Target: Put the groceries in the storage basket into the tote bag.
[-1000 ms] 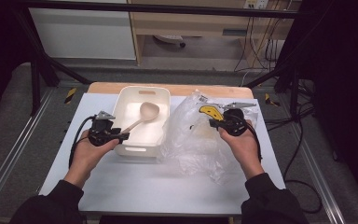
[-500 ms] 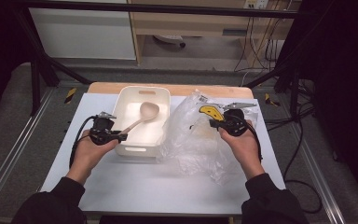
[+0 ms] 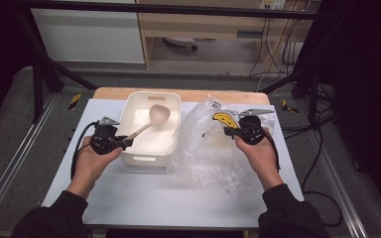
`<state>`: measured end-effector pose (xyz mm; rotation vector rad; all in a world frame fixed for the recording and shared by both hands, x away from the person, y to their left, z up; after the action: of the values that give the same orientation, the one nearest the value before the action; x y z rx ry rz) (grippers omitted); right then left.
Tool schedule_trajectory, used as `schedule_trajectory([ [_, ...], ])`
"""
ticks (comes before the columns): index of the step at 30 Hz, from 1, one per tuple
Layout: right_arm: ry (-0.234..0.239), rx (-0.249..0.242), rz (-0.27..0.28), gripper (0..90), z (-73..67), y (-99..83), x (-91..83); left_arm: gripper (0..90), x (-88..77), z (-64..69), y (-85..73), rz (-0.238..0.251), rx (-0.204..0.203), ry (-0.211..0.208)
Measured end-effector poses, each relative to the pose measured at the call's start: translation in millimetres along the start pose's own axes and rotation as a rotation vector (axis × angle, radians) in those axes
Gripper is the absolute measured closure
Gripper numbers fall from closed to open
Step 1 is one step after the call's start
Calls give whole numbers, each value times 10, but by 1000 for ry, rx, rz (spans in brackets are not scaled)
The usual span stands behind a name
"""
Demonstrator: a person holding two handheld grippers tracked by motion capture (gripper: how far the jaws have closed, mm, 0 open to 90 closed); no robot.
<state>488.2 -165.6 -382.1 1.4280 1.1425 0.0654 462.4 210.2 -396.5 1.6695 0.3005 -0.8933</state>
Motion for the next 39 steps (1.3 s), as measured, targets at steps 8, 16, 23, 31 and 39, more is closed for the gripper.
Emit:
schedule_trajectory([
  [8, 6, -1, -2, 900, -2, 2, 2, 691, -354, 13, 72, 68, 16, -18],
  [16, 3, 0, -9, 900, 3, -7, 0, 691, -541, 65, -25, 79, 42, -51],
  [23, 4, 1, -14, 900, -1, -11, 19, 692, -660, 68, -84, 114, 35, -66],
  [31, 7, -4, -20, 900, -6, -14, 31, 692, -859, 147, -77, 145, 67, -84],
  [39, 7, -1, -26, 900, 6, -20, 34, 692, -996, 327, -163, 165, 95, -114],
])
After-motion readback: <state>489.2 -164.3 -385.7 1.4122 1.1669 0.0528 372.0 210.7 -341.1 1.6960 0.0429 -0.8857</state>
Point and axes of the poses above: each handheld gripper's, and its own axes: x roughly forward along the jaws, y roughly out of its top, z roughly to its right, the point moved 6 cm from there along x, roughly forward along the jaws, and after that the axes turned 11 degrees about y, right-handed, at the moved point
